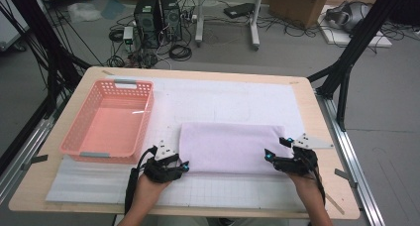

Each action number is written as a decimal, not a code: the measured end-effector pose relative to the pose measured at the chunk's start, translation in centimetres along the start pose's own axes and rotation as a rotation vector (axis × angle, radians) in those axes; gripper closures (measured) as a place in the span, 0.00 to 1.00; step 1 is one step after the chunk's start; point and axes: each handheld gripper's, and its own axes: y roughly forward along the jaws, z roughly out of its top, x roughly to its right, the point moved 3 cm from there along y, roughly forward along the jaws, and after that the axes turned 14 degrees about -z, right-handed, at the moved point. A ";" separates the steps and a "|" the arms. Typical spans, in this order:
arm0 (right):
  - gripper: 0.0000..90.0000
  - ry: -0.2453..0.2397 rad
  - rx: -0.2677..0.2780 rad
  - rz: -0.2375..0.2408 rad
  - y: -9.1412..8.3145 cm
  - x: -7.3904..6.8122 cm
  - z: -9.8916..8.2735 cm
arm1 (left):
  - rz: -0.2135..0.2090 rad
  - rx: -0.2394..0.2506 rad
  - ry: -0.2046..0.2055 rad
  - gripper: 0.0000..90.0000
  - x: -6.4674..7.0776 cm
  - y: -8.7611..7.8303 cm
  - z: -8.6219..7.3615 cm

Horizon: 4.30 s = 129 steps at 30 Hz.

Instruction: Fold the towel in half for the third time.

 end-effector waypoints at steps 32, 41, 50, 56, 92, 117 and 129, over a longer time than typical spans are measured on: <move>0.31 -0.240 -0.185 0.263 15.8 -12.0 9.3 | -0.060 0.034 -0.115 0.83 -0.3 0.2 0.1; 0.44 -0.285 -0.234 0.304 18.4 -14.2 10.5 | -0.078 0.042 -0.151 0.84 -0.5 0.2 0.1; 0.59 -0.373 -0.311 0.346 20.3 -16.2 9.8 | -0.093 0.044 -0.182 0.84 -0.7 0.0 0.0; 0.88 -0.363 -0.361 0.373 20.3 -16.7 9.8 | -0.120 0.021 -0.219 0.88 -1.3 -0.6 0.3; 0.90 -0.001 -0.024 0.328 10.6 -3.1 9.8 | -0.356 0.119 -0.064 0.89 5.3 4.8 10.1; 0.89 -0.039 -0.146 0.112 10.1 3.7 4.0 | -0.312 0.203 0.000 0.54 5.8 6.2 10.6; 0.55 0.059 -0.104 -0.042 5.7 5.5 3.4 | -0.200 0.217 0.015 0.46 1.4 2.8 7.0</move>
